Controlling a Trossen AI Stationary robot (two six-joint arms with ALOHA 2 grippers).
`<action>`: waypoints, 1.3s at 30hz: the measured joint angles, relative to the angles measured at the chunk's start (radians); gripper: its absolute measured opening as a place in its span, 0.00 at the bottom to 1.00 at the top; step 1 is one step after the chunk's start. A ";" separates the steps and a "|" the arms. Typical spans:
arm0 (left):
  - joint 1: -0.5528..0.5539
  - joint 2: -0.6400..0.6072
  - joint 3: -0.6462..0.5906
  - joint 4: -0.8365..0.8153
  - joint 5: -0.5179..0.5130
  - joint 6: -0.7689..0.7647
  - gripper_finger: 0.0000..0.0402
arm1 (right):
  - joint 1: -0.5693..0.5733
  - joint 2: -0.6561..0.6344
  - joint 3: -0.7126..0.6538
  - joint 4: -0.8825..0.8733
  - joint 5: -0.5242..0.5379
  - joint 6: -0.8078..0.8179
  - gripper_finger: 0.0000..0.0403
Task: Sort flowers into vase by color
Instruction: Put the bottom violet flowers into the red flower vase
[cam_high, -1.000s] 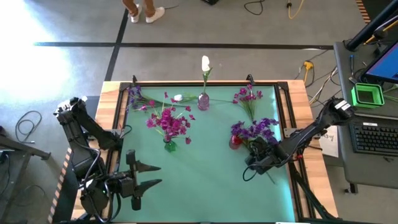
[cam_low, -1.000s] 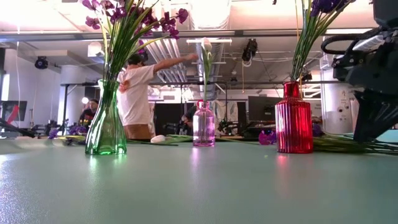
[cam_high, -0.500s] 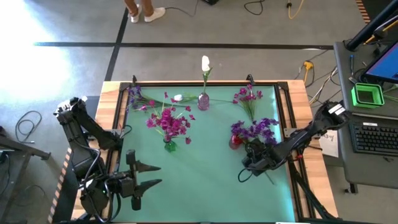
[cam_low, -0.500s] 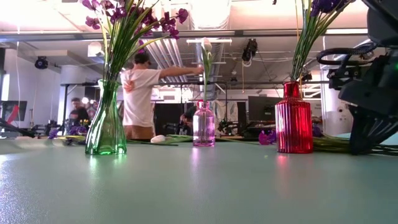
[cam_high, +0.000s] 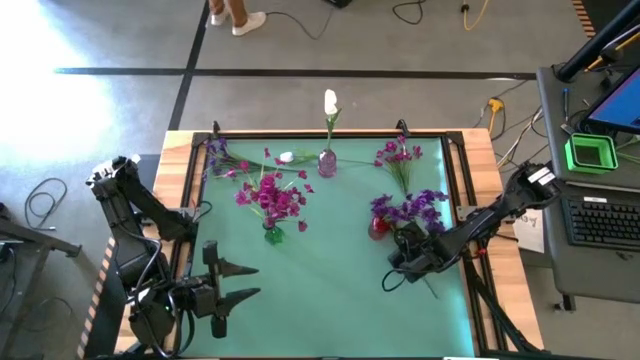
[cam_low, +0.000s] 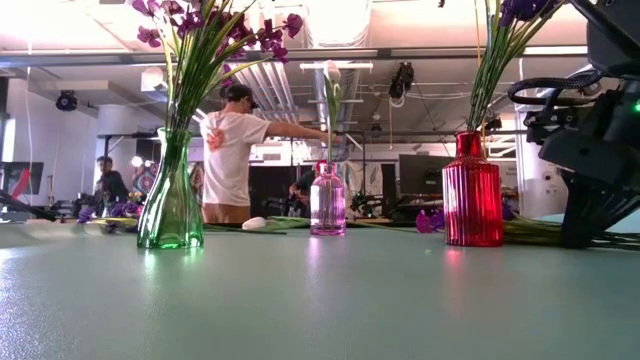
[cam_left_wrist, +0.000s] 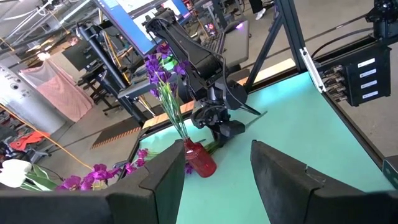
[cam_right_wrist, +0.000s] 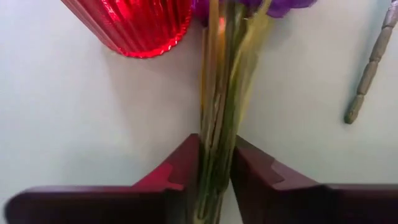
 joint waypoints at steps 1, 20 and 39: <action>0.000 0.000 0.000 0.000 0.000 0.000 0.42 | 0.000 0.000 0.000 -0.001 0.000 0.000 0.17; 0.000 0.000 0.000 0.001 0.000 0.000 0.42 | 0.000 -0.149 -0.005 -0.113 -0.024 0.107 0.08; 0.000 0.000 0.000 0.001 0.000 0.002 0.42 | -0.013 -0.502 -0.003 -0.440 0.009 0.220 0.08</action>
